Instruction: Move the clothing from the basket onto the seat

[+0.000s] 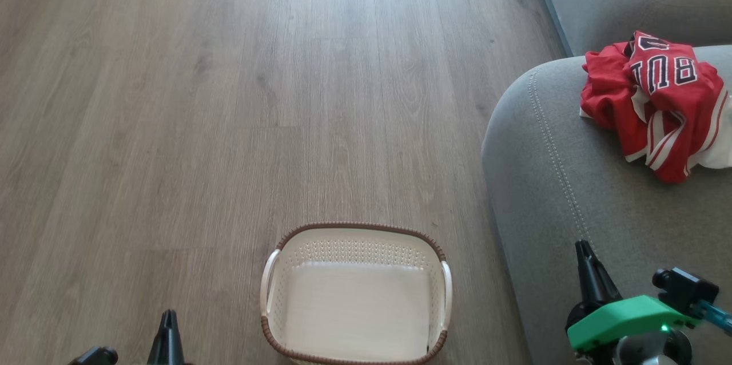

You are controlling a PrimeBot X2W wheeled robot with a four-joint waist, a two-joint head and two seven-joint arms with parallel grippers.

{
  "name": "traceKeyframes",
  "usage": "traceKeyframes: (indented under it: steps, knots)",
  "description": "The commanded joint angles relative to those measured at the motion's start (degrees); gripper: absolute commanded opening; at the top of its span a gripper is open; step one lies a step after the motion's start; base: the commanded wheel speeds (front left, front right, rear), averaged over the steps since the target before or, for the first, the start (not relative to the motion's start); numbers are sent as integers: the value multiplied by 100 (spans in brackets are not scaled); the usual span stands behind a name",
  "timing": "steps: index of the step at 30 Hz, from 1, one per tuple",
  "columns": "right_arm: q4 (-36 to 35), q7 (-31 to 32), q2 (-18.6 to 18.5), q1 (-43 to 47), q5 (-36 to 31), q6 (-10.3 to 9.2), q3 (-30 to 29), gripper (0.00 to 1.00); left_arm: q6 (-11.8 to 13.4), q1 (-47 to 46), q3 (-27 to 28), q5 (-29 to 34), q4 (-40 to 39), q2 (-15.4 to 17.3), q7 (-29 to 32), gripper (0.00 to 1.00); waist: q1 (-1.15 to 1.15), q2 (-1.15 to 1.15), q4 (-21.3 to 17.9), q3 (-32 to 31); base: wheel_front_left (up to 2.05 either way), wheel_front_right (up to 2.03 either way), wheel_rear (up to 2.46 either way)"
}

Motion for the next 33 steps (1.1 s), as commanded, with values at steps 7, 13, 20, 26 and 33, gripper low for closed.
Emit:
traceKeyframes:
  steps: [7, 13, 20, 26, 33]
  knots:
    - [-233, 131, -5, -365, 522, -1, -34, 0, -116, -293, 297, -391, -221, -29, 112, 0, 0, 0, -14, 12, 0, 0, 0]
    - [-248, 227, -8, -406, 915, -1, -63, 0, -194, -346, 421, -691, -248, -78, 209, 0, 0, 0, -27, 23, 0, 0, 0]
    - [-267, 338, -14, -453, 1377, -1, -96, 0, -284, -408, 567, -1043, -279, -136, 322, 0, 0, 0, -43, 36, 0, 0, 0]
    - [-283, 433, -19, -494, 1775, -1, -122, 0, -362, -462, 692, -1345, -306, -186, 419, 0, 0, 0, -56, 47, 0, 0, 0]
    - [-301, 541, -28, -541, 2241, -1, -151, 0, -452, -524, 839, -1696, -337, -244, 532, 0, 0, 0, -71, 60, 0, 0, 0]
